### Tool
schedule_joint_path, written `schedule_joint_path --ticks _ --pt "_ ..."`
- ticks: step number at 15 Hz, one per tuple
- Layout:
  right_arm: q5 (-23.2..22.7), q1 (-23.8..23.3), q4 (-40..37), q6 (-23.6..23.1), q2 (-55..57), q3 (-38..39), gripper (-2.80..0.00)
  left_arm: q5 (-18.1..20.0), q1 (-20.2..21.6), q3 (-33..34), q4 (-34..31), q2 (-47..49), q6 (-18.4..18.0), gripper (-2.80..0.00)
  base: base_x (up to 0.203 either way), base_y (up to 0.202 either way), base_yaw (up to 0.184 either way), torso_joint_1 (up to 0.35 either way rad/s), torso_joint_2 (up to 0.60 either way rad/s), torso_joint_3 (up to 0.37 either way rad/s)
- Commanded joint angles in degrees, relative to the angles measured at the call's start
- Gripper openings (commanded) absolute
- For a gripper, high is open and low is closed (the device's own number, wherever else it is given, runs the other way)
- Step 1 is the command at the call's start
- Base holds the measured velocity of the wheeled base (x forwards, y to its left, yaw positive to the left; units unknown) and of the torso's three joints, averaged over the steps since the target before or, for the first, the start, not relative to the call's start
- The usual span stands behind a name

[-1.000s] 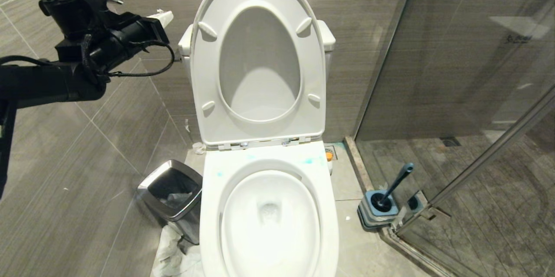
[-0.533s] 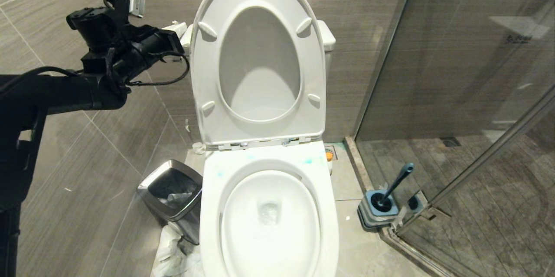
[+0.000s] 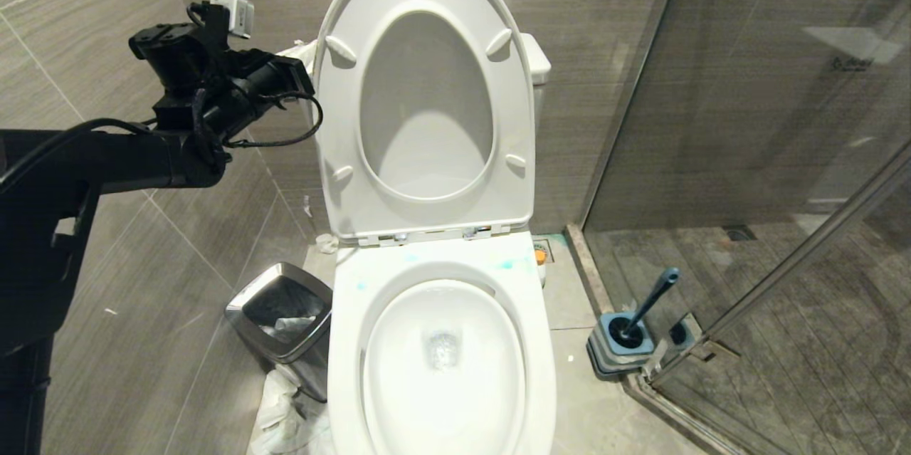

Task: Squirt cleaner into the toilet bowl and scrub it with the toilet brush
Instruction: Close the toilet lid

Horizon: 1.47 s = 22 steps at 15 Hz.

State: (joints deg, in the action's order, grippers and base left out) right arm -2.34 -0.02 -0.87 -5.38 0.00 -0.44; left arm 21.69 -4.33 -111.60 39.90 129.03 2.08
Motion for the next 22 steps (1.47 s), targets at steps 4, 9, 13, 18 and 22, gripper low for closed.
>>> schedule_joint_path --ticks 4,9,13,18,22 --pt "0.0 0.0 0.0 -0.1 0.1 0.0 -2.8 1.1 -0.5 0.5 -0.3 0.7 -0.2 -2.8 0.0 0.0 0.0 0.0 0.0 0.0" --pt "0.0 0.0 0.0 -0.1 0.1 0.0 -2.8 7.5 -0.7 3.6 -0.4 -1.7 1.4 -2.8 0.0 0.0 0.0 0.0 0.0 0.0" --pt "0.0 0.0 0.0 -0.1 0.1 0.0 -2.8 12.0 -0.4 10.0 -0.4 -5.9 3.9 -2.8 0.0 0.0 0.0 0.0 0.0 0.0" --pt "0.0 0.0 0.0 -0.1 0.1 0.0 -2.8 14.4 -0.6 32.6 -0.8 -16.5 5.1 -2.8 0.0 0.0 0.0 0.0 0.0 0.0" --pt "0.0 0.0 0.0 -0.1 0.1 0.0 -2.8 16.7 -0.9 51.1 -2.4 -29.0 5.1 -2.8 0.0 0.0 0.0 0.0 0.0 0.0"
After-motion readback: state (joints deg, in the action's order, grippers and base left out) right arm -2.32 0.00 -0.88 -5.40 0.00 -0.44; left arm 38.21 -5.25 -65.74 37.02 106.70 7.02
